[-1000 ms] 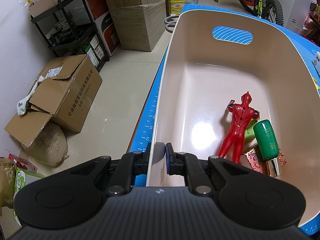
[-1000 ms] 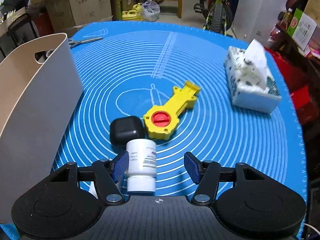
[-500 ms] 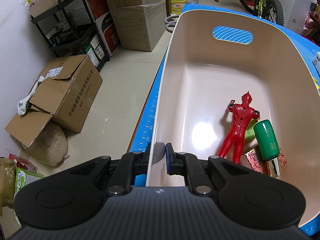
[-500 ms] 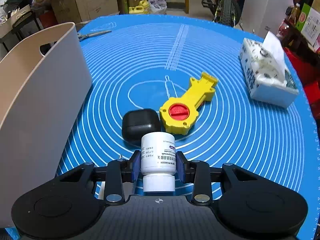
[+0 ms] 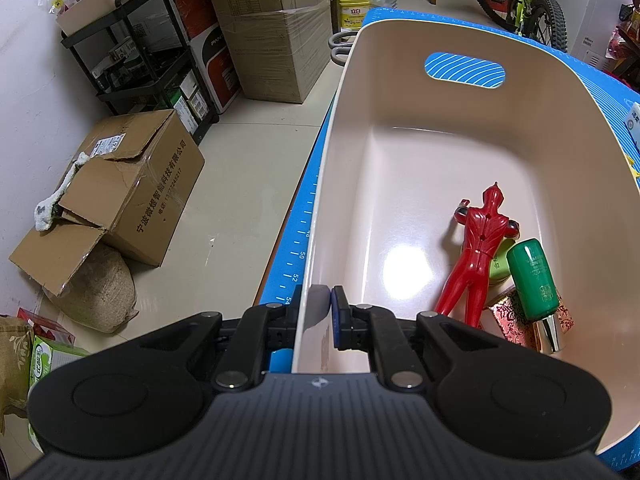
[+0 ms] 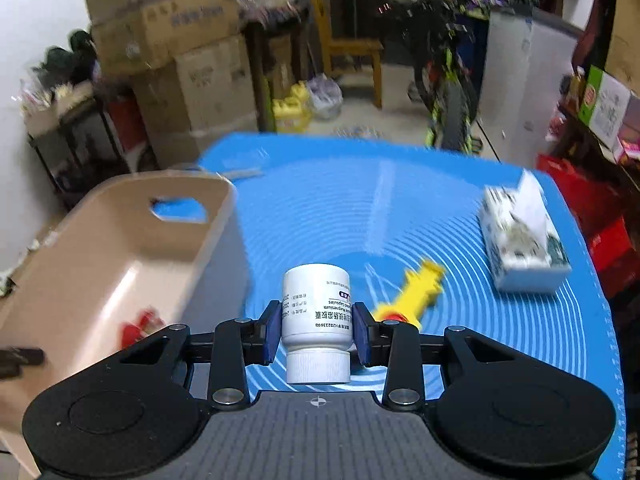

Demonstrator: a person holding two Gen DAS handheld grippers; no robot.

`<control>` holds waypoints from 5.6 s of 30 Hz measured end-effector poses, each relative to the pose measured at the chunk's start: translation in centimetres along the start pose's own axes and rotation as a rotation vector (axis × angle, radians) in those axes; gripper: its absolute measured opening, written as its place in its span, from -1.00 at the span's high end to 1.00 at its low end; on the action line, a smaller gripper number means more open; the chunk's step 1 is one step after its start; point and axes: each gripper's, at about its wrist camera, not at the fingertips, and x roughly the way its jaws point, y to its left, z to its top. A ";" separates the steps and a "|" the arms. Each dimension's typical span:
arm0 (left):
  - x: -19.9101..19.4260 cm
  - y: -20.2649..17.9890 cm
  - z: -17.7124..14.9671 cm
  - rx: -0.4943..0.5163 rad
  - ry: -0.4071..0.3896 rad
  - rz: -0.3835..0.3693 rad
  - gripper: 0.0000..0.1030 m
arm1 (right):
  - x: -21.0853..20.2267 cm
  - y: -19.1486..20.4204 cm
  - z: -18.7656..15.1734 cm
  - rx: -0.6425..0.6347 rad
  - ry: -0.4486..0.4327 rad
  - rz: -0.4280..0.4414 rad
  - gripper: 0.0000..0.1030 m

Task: Organize rigid objects
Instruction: 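Carry the white pill bottle into the basket and open the right gripper, then move the right gripper back and grasp the white charger plug, then carry the white charger plug into the basket and open the right gripper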

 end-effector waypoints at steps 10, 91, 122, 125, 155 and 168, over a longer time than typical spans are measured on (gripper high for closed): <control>0.0 -0.2 0.0 0.004 -0.001 0.006 0.72 | -1.5 6.3 1.4 -0.087 -0.101 0.119 0.15; -0.1 0.1 0.0 0.002 -0.001 -0.006 0.72 | 5.9 -0.9 -4.7 -0.048 0.236 -0.054 -0.62; -0.1 0.1 0.0 0.002 -0.001 -0.002 0.72 | 3.3 0.8 -4.0 -0.064 0.132 -0.030 0.18; -0.1 0.1 0.0 0.001 0.000 -0.003 0.72 | 1.5 1.1 -2.4 -0.040 0.056 -0.027 0.18; 0.0 -0.1 0.0 0.009 0.006 0.014 0.71 | 1.5 14.7 -1.0 -0.289 0.022 0.166 0.18; 0.2 -0.5 0.0 0.009 0.006 0.012 0.71 | 2.8 15.9 -2.5 -0.350 0.125 0.137 0.10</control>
